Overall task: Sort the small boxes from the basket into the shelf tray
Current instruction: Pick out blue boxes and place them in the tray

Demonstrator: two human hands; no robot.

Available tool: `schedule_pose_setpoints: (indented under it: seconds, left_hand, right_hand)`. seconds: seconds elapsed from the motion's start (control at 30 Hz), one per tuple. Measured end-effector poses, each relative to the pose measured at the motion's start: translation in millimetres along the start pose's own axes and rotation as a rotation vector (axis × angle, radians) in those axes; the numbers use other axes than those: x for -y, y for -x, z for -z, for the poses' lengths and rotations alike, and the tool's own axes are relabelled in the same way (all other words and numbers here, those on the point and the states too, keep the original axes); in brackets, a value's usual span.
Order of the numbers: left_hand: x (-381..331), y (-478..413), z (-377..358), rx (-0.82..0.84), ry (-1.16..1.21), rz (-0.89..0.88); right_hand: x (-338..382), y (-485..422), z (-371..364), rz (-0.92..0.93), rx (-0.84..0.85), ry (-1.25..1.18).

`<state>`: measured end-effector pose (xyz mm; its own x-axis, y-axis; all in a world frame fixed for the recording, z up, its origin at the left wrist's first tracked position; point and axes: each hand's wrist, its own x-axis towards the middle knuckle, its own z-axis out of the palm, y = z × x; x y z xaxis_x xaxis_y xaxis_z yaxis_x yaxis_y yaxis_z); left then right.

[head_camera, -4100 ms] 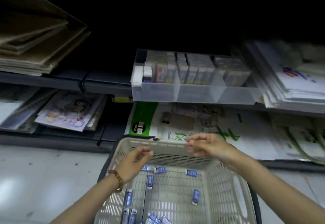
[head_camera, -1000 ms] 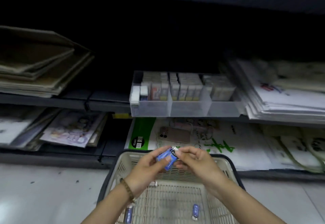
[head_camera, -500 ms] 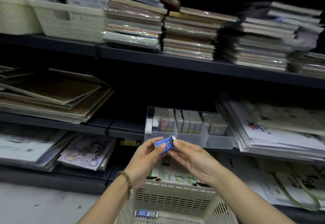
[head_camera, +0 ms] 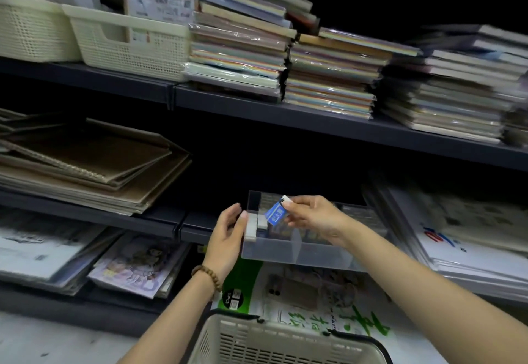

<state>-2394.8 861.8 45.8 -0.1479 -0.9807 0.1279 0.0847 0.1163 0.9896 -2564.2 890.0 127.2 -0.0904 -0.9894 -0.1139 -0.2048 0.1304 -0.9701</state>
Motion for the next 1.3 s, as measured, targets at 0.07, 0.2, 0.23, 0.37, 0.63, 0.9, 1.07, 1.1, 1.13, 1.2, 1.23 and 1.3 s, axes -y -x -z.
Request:
schedule_pose_setpoints:
  seconds: [0.07,0.2,0.23,0.37,0.63,0.9,1.07,1.1,1.13,1.2,1.23,1.3]
  left_hand:
    - [15,0,2,0.013,-0.051,0.050]
    - [36,1,2,0.121,-0.053,0.151]
    - [38,1,2,0.136,-0.043,0.155]
    - [38,0,5,0.173,-0.025,0.142]
    - [38,-1,6,0.167,-0.058,0.140]
    - [38,0,4,0.159,-0.052,0.134]
    - [39,2,3,0.145,-0.054,0.114]
    - [40,2,3,0.140,-0.048,0.113]
    - [40,2,3,0.133,-0.043,0.111]
    - [42,2,2,0.119,-0.049,0.104]
    - [43,2,2,0.114,-0.059,0.097]
    - [43,3,3,0.110,-0.069,0.095]
  right_hand:
    - [-4,-8,-3,-0.019,0.020,0.098]
    - [-13,-19,-17,-0.031,0.046,0.199]
    - [-14,-21,-19,-0.025,0.045,0.208]
    - [-14,-25,-18,-0.005,0.054,0.255]
    - [-15,-26,-21,0.066,0.066,0.438]
    - [-28,-25,-23,0.003,0.024,0.352]
    - [-36,-28,-26,-0.052,-0.091,0.210]
    - [-38,-29,-28,-0.047,-0.110,0.233]
    - [-41,-30,-29,-0.037,-0.130,0.293]
    - [-46,-30,-33,-0.018,-0.162,0.425]
    - [-47,-31,-33,-0.019,-0.168,0.447]
    - [-47,-32,-31,-0.035,-0.155,0.430]
